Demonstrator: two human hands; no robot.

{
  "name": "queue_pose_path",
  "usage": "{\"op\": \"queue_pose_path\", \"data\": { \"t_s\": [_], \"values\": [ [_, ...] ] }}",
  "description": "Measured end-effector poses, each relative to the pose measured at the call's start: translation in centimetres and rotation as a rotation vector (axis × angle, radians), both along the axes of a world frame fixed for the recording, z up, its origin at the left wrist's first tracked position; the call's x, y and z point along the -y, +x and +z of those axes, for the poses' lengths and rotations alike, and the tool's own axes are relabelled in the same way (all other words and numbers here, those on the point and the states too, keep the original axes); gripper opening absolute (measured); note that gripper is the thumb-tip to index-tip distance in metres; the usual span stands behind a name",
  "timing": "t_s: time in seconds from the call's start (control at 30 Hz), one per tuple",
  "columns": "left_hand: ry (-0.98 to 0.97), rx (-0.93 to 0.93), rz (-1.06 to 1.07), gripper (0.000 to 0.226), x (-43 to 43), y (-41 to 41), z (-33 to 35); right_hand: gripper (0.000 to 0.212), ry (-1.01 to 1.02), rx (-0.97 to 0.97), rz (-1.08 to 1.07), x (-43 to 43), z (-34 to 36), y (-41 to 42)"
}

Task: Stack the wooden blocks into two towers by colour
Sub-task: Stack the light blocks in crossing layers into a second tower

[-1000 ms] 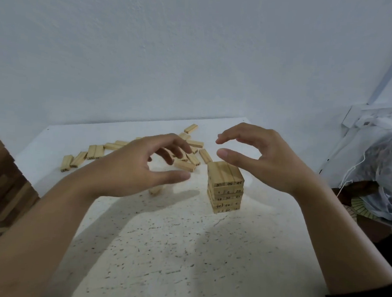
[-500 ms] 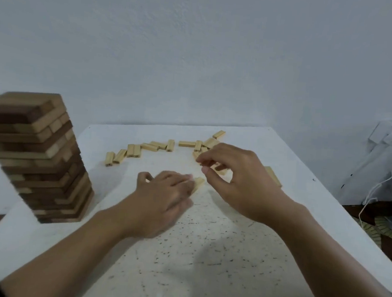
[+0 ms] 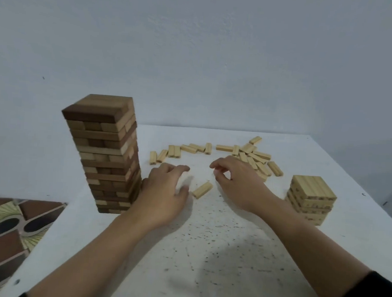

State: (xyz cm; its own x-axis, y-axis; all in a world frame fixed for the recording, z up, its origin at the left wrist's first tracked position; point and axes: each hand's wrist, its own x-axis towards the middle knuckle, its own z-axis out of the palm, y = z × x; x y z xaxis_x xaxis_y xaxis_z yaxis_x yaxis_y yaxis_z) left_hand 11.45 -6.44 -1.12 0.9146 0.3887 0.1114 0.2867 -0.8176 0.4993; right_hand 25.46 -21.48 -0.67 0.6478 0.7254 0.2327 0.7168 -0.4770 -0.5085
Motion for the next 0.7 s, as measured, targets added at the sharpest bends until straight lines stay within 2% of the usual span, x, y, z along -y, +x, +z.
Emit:
{"op": "queue_pose_path", "data": {
  "t_s": [0.2,0.43,0.7],
  "values": [
    [-0.012,-0.118,0.25,0.06,-0.6,3.2,-0.1,0.031,-0.033,0.003,-0.049,-3.9,-0.9,1.2],
    [0.02,-0.142,0.409,0.068,-1.7,6.5,-2.2,0.032,-0.103,0.08,-0.025,-4.2,-2.4,0.9],
    [0.086,-0.394,0.28,0.065,-0.7,6.5,-0.2,0.037,-0.179,0.023,0.043,-3.2,-1.8,1.1]
  ]
}}
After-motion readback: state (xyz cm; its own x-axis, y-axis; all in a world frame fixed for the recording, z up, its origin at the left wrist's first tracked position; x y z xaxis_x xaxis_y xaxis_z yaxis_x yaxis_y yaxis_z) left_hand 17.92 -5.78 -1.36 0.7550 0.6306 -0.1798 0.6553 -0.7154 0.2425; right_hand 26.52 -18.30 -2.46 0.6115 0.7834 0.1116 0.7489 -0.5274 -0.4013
